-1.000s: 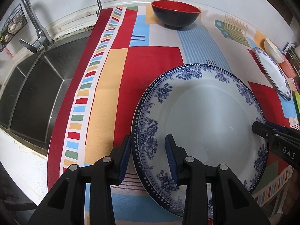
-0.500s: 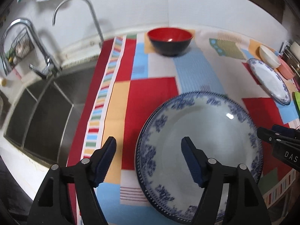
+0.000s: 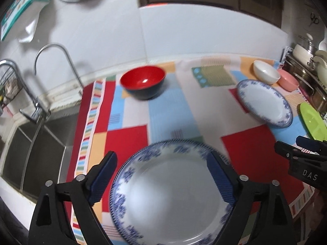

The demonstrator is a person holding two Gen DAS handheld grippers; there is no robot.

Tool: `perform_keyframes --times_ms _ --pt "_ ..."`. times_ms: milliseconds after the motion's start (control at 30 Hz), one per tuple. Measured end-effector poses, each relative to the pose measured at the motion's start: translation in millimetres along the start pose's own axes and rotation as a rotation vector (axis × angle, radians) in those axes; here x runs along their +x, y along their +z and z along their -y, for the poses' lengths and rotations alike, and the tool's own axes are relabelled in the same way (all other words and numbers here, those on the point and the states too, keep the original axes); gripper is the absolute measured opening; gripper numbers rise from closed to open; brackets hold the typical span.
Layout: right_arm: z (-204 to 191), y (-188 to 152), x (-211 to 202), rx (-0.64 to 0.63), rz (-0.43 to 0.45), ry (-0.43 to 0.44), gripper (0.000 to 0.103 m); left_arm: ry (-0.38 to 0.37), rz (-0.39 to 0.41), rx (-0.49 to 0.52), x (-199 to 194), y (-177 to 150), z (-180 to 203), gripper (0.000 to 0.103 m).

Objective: Organize plates and bowls
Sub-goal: 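Lower the plate onto the tablecloth and open both grippers, then move both grippers to the second blue-patterned plate near the white bowl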

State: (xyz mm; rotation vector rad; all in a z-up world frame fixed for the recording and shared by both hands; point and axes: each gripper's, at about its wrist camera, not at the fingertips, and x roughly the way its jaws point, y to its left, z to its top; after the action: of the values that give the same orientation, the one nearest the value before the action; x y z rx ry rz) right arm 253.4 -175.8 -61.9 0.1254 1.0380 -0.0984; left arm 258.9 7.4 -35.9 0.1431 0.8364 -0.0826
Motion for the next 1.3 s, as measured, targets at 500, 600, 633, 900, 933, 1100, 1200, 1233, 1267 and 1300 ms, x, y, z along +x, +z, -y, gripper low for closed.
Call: perform_keyframes --times_ms 500,600,633,900,933,1100,1200,1233,1267,1300 --pt "85.4 32.3 -22.0 0.069 0.119 -0.09 0.074 -0.037 0.125 0.073 -6.9 49.9 76.4 0.1" --pt "103.2 38.9 -20.1 0.093 0.126 -0.094 0.074 -0.042 0.138 0.088 -4.4 60.2 91.1 0.101" --pt "108.2 41.0 -19.2 0.099 0.129 -0.098 0.074 -0.043 0.142 0.092 -3.1 63.5 95.6 0.101" --pt "143.4 61.5 -7.4 0.125 0.152 -0.116 0.074 -0.091 0.127 0.109 17.1 93.1 129.6 0.1" --pt "147.7 64.7 -4.7 0.129 0.152 -0.117 0.074 -0.09 0.121 0.115 21.6 97.5 134.9 0.1" --pt "168.5 81.2 13.6 0.142 0.133 -0.112 0.074 -0.116 0.087 0.122 43.6 113.5 153.9 0.1" --pt "178.6 90.6 26.9 0.142 0.118 -0.116 0.074 -0.132 0.054 0.118 60.3 120.4 162.5 0.1" --pt "182.1 94.0 32.5 0.145 0.113 -0.117 0.074 -0.132 0.042 0.118 66.2 122.2 165.6 0.1" --pt "184.7 96.4 36.2 0.145 0.11 -0.116 0.074 -0.133 0.032 0.119 73.4 123.7 169.4 0.1" --pt "188.0 99.4 42.0 0.147 0.104 -0.117 0.074 -0.13 0.021 0.121 79.3 124.3 172.4 0.1"
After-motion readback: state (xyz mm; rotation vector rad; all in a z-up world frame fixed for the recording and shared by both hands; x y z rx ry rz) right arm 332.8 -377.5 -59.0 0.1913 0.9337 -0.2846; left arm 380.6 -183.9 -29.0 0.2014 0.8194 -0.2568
